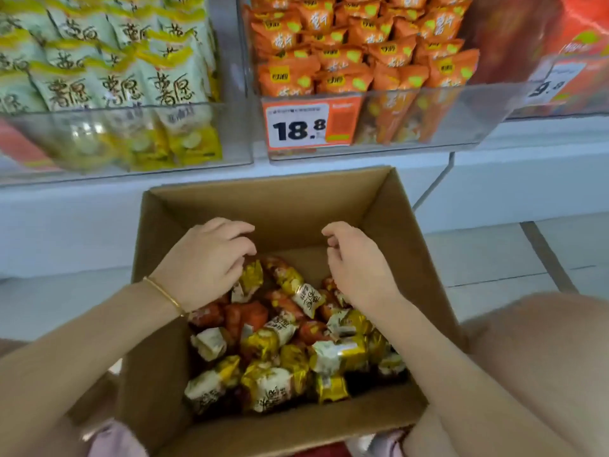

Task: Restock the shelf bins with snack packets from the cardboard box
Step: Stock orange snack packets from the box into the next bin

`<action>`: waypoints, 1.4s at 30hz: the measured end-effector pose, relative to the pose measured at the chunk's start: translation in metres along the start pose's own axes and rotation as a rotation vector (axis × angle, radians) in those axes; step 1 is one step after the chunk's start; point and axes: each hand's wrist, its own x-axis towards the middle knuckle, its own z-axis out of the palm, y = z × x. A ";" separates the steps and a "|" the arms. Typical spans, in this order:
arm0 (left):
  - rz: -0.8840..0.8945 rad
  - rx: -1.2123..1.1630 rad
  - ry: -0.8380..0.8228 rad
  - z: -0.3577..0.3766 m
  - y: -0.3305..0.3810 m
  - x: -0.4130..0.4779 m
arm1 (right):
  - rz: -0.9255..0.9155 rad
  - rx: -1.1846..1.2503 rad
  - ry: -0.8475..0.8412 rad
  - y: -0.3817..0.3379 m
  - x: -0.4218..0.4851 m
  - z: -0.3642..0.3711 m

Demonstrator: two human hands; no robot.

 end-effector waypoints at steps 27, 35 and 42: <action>-0.025 -0.029 -0.064 0.071 -0.004 -0.005 | 0.183 -0.476 -0.170 0.144 0.120 0.161; -0.096 -0.047 -0.121 0.069 -0.007 -0.020 | 0.189 -0.193 -0.285 0.085 0.112 0.221; -0.127 -0.050 -0.113 0.070 -0.010 -0.023 | 0.170 -0.331 -0.368 0.084 0.105 0.244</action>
